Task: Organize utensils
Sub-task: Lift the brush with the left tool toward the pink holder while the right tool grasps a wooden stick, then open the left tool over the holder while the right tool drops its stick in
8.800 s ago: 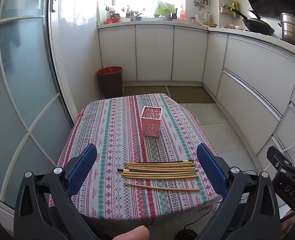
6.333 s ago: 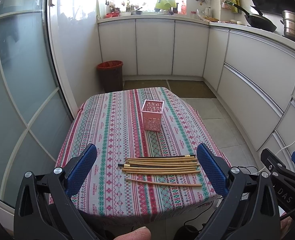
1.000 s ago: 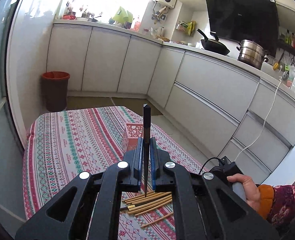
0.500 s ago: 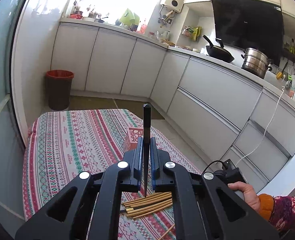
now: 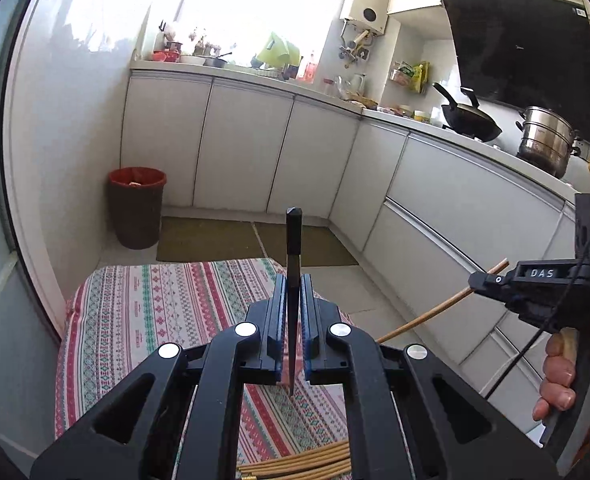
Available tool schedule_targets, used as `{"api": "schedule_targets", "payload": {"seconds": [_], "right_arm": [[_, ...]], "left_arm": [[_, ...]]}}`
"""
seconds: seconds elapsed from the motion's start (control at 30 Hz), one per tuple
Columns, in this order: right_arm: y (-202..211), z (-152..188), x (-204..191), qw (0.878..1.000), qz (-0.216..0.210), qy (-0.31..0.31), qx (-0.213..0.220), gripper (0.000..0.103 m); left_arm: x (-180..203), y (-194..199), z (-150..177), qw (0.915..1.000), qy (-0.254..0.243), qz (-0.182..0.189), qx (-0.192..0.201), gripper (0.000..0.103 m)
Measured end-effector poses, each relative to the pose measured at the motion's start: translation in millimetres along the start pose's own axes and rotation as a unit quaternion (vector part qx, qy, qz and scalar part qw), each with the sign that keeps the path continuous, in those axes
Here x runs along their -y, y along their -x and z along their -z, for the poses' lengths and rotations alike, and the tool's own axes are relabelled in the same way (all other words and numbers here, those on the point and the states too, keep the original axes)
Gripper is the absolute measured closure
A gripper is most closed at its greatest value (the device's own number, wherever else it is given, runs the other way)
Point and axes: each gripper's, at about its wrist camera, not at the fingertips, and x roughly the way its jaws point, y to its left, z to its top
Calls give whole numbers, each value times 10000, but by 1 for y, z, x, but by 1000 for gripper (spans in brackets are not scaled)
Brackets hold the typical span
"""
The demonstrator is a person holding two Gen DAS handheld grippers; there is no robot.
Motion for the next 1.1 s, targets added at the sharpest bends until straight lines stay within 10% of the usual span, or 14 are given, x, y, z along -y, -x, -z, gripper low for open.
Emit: {"api": "schedule_targets", "payload": {"seconds": [0.5, 1.1], "right_arm": [[-83, -28, -27, 9970, -330, 684, -169, 95], [-130, -7, -56, 9919, -244, 1191, -362, 82]], "left_arm": [[4, -119, 14, 9967, 23, -654, -484, 92], [-19, -74, -2, 9950, 411, -851, -313, 68]]}}
